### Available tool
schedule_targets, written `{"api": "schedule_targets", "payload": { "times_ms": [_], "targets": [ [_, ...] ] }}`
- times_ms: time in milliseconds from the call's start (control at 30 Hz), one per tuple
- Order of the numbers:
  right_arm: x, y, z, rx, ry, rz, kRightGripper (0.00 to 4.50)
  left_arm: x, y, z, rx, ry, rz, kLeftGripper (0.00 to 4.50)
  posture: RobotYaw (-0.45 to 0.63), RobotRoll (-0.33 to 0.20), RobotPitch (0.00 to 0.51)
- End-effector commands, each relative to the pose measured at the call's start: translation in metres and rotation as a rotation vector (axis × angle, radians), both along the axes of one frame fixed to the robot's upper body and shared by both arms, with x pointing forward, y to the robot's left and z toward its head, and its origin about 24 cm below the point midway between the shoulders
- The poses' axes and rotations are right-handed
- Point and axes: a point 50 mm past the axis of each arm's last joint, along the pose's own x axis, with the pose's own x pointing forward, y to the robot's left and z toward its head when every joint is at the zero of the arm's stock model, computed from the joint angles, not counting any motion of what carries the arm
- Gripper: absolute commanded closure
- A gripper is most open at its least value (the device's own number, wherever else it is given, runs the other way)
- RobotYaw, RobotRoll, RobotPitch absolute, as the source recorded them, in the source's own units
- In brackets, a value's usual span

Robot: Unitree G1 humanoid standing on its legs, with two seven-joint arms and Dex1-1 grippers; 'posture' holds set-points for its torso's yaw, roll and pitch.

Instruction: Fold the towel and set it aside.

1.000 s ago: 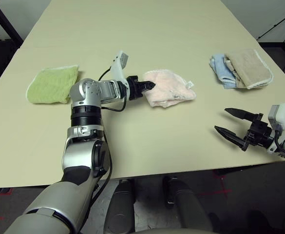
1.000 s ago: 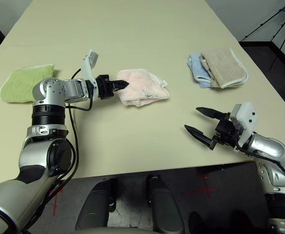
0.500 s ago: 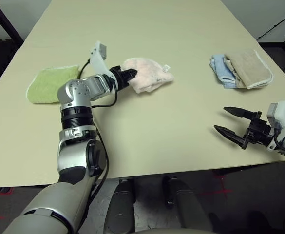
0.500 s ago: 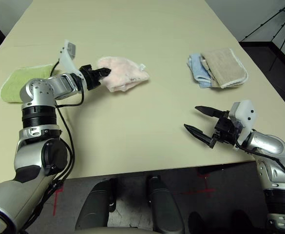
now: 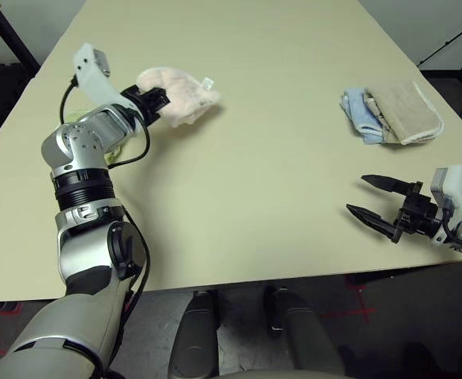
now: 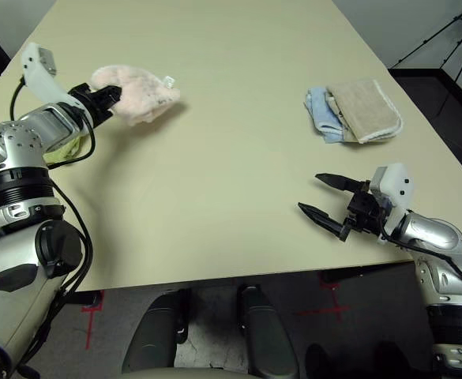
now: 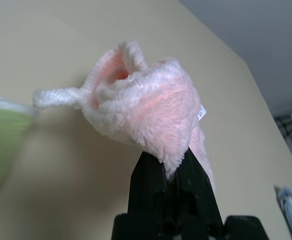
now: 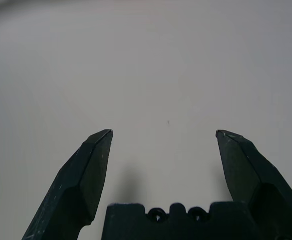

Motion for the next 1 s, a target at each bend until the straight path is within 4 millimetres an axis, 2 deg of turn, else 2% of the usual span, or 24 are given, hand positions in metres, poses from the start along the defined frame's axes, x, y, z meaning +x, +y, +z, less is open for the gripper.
{"api": "schedule_targets", "payload": {
  "times_ms": [33, 233, 500, 600, 833, 1000],
  "targets": [
    [0.0, 0.0, -0.005, -0.003, 0.018, 0.011, 0.0, -0.003, 0.008, 0.006, -0.038, -0.034, 0.06, 4.46, 0.16, 0.0, 0.186],
    [0.002, 0.002, -0.006, 0.0, 0.021, 0.022, 0.0, -0.013, 0.033, 0.004, -0.019, -0.036, 0.167, 4.46, 0.18, 0.0, 0.189],
    [0.005, 0.004, -0.007, 0.003, 0.026, 0.034, 0.0, -0.022, 0.055, 0.004, -0.019, -0.045, 0.268, 4.46, 0.18, 0.0, 0.189],
    [0.006, 0.005, -0.007, 0.003, 0.026, 0.038, 0.0, -0.026, 0.064, 0.004, -0.014, -0.044, 0.309, 4.46, 0.21, 0.0, 0.195],
    [0.008, 0.005, -0.007, 0.0, 0.032, 0.049, 0.0, -0.036, 0.075, 0.004, -0.026, -0.047, 0.383, 4.46, 0.23, 0.0, 0.197],
    [0.01, 0.005, -0.006, 0.0, 0.031, 0.054, 0.0, -0.044, 0.073, 0.005, -0.037, -0.051, 0.395, 4.46, 0.23, 0.0, 0.198]
  ]
}}
